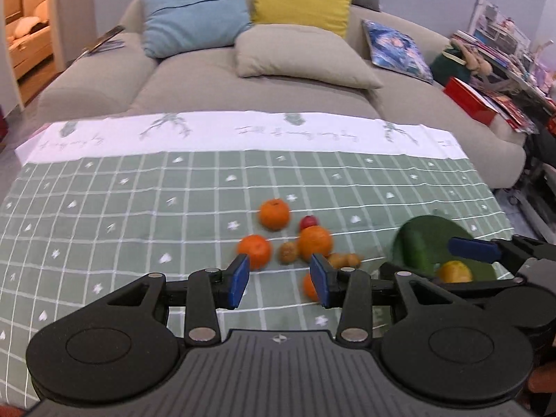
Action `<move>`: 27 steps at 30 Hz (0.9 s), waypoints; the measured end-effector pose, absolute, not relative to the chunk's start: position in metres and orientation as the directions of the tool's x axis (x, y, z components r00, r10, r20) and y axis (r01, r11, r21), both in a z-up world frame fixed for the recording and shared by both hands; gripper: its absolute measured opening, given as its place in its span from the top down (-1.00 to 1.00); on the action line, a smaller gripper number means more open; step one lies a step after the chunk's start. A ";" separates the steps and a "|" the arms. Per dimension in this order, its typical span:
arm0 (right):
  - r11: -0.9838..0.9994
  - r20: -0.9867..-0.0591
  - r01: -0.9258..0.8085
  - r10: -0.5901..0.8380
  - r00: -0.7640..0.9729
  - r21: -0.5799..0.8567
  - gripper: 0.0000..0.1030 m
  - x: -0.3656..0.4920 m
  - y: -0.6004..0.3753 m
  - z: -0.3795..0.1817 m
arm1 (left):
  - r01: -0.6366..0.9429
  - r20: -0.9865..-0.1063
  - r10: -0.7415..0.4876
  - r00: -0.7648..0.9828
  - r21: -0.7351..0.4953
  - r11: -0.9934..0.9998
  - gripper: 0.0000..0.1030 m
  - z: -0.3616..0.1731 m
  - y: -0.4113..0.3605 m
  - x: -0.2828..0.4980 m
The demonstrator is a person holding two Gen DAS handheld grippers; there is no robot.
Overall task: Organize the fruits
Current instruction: 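Grasp an orange with the right tool while the left tool grasps another orange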
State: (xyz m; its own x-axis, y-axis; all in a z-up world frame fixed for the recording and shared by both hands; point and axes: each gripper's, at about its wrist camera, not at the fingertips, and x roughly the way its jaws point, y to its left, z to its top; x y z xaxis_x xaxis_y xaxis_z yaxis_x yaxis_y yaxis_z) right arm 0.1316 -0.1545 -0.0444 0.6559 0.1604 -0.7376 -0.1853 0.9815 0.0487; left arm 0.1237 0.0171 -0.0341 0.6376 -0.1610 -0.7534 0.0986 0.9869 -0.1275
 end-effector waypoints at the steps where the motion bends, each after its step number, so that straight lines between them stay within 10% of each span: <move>1: 0.982 -0.733 -0.182 0.156 0.662 0.044 -0.69 0.130 -0.150 -0.046 | 0.091 -0.753 -0.158 0.638 -0.130 0.987 0.07 -0.037 0.022 0.121; 27: 0.940 -0.769 -0.339 0.192 0.610 -0.035 0.07 0.149 -0.107 -0.099 | 0.085 -0.792 -0.206 0.575 -0.192 0.978 0.08 -0.094 0.050 0.147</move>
State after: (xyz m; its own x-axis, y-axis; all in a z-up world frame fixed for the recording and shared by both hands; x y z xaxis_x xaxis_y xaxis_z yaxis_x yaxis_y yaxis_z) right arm 0.1491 -0.1068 -0.0989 0.6101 0.1915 -0.7688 -0.3387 0.9403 -0.0345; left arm 0.1472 0.0500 -0.0935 0.5752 -0.2057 -0.7918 0.0852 0.9777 -0.1921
